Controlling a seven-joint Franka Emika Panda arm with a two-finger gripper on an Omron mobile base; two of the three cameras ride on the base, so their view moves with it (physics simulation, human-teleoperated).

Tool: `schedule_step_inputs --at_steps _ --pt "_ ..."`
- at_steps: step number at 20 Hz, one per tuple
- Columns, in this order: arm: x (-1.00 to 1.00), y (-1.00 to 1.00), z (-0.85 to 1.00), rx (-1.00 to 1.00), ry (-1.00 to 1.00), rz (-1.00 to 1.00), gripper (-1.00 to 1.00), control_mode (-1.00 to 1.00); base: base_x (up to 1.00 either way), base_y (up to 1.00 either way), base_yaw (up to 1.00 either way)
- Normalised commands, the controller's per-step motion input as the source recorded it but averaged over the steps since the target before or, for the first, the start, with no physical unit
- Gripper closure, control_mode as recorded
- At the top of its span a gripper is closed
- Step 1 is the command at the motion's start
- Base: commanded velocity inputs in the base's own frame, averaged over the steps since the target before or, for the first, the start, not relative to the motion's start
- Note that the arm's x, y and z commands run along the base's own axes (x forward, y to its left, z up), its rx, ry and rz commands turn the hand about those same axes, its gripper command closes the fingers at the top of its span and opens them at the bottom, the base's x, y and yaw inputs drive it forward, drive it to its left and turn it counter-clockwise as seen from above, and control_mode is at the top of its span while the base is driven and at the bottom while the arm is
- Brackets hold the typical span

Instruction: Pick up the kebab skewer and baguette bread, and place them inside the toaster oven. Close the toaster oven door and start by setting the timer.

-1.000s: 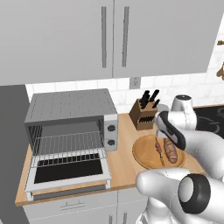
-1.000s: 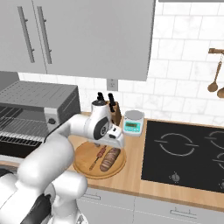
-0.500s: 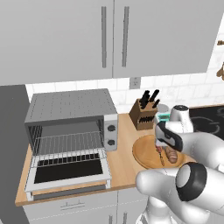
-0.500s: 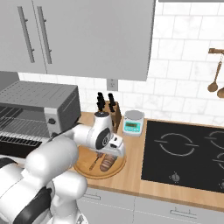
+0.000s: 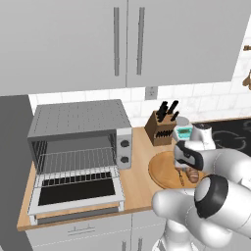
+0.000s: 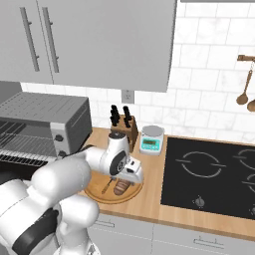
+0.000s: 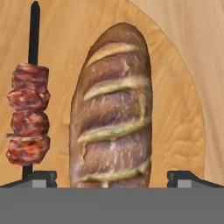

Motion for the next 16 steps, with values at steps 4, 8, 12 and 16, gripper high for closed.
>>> schedule_step_inputs --at_steps 4,8,12,16 --pt "0.0 -0.15 -0.09 0.0 0.0 0.0 -1.0 -1.0 0.0 0.0 0.0" --pt "0.0 0.0 -0.01 0.0 0.0 0.0 -1.0 -1.0 0.0 0.0 0.0" --pt "0.0 0.0 -0.03 0.0 0.0 0.0 -1.0 -1.0 0.0 0.0 0.0" --pt "0.0 0.0 -0.1 0.0 0.0 0.0 -1.0 -1.0 0.0 0.0 0.0"
